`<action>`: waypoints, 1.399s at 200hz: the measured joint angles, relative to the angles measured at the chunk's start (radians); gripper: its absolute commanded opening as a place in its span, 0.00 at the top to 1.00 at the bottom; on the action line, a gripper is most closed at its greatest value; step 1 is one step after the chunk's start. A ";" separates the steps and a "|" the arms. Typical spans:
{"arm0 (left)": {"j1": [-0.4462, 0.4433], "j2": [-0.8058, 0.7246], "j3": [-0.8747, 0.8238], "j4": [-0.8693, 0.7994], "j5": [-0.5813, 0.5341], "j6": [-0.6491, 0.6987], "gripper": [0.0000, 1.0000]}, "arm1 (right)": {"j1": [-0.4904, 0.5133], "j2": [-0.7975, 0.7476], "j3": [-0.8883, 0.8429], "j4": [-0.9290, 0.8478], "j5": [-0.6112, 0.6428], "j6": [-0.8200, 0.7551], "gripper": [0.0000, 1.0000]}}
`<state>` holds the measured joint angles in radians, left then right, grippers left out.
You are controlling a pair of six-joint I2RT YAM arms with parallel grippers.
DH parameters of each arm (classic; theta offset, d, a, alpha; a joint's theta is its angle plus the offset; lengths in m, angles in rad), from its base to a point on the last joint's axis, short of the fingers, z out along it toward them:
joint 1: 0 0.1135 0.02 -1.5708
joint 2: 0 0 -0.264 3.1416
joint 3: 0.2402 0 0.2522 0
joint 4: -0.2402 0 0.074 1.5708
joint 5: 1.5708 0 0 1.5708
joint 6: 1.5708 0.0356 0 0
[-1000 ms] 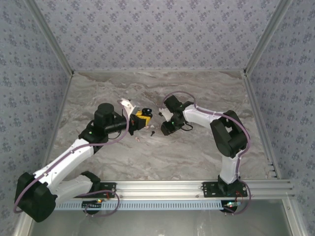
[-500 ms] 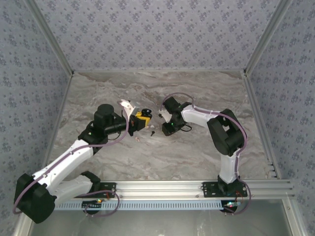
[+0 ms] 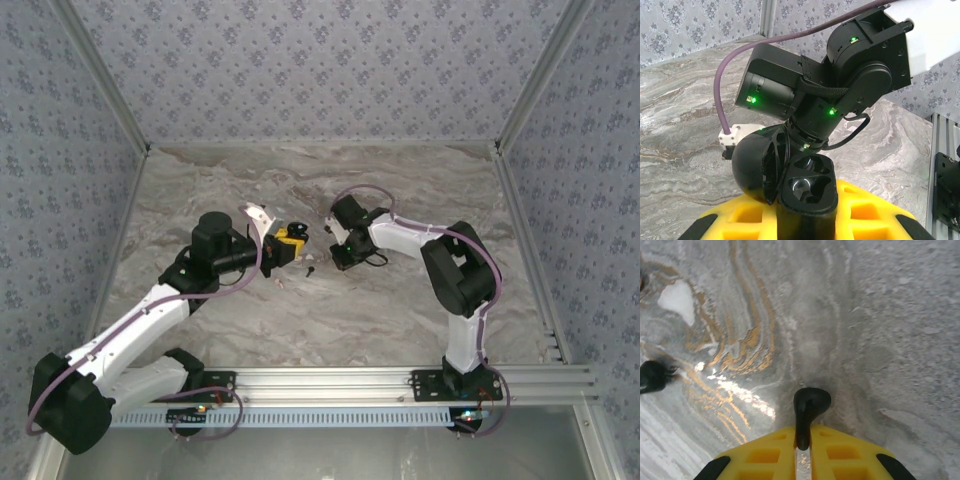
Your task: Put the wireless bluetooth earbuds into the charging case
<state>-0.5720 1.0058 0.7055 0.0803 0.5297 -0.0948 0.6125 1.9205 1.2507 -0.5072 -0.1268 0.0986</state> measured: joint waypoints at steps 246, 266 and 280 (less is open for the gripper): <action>0.000 0.000 0.000 -0.002 -0.004 0.001 0.89 | -0.016 0.053 0.129 -0.072 0.137 0.158 0.55; 0.000 0.000 0.000 -0.002 -0.004 0.005 0.89 | -0.016 0.062 0.134 -0.084 0.140 0.170 0.56; 0.000 0.000 0.000 -0.002 -0.004 0.007 0.89 | -0.016 0.069 0.140 -0.093 0.141 0.176 0.57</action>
<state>-0.5720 1.0058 0.7055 0.0780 0.5259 -0.0879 0.5964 1.9896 1.3911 -0.6006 0.0139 0.2749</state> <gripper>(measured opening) 0.203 0.441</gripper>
